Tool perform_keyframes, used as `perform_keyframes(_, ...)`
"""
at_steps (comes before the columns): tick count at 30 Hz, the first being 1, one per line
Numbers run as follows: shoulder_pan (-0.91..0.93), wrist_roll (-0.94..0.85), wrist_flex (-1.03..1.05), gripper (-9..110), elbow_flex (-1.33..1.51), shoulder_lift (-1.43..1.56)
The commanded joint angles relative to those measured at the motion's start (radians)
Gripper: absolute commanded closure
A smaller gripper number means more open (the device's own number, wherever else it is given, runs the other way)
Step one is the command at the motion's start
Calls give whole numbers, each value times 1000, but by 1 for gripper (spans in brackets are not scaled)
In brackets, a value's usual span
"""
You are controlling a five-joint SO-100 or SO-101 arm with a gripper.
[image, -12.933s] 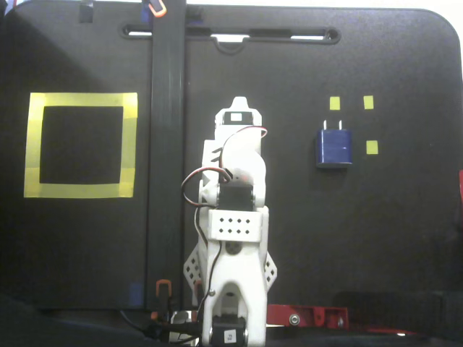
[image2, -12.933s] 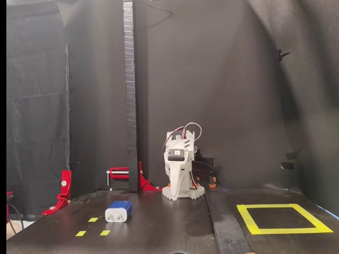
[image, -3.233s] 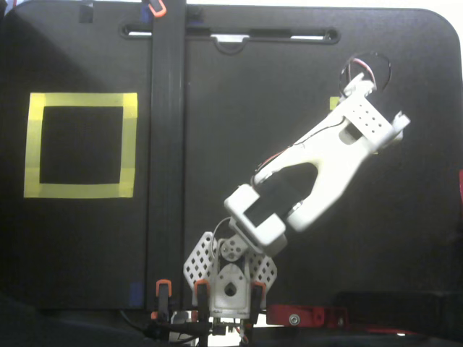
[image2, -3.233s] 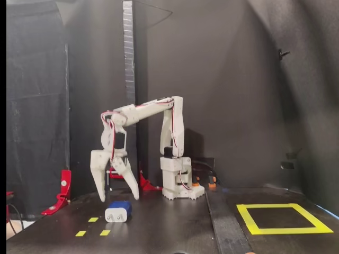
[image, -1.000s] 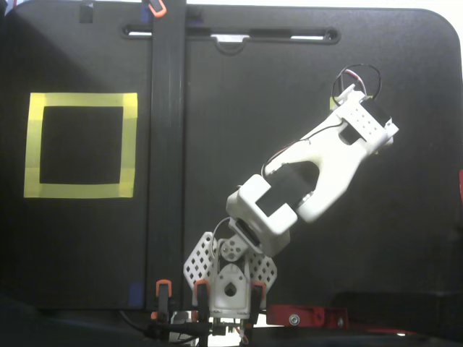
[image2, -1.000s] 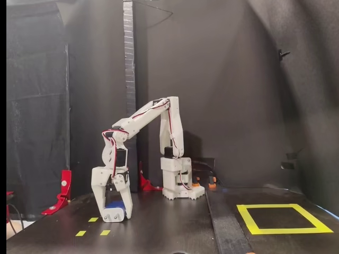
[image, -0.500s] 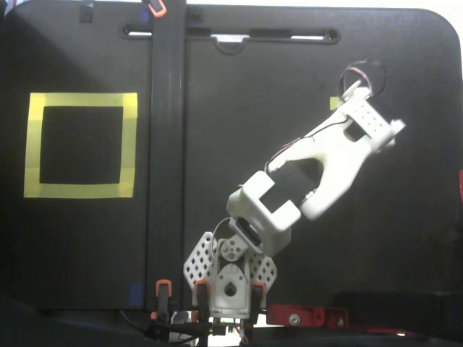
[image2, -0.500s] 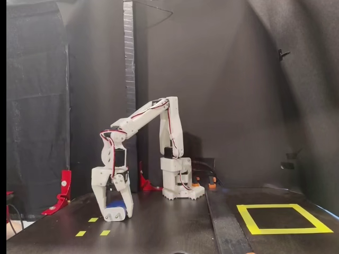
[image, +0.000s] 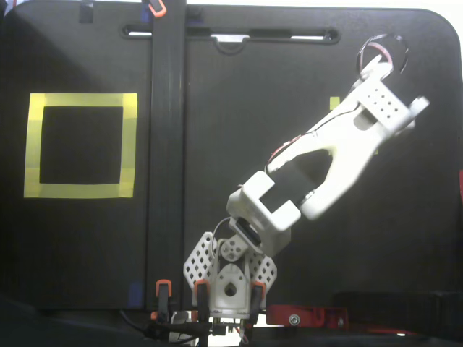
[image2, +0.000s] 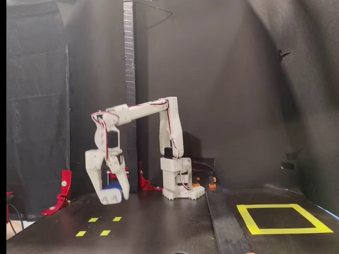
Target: Grasp the block and place it in the designated area.
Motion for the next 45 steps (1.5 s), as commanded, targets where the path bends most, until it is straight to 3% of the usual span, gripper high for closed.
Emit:
perform_keyframes(1, -6, 8, 55, 83, -95, 25)
perform_keyframes(20, -35, 58, 124, 83, -143, 77)
perform_keyframes(45, -557, 675, 120, 83, -141, 81)
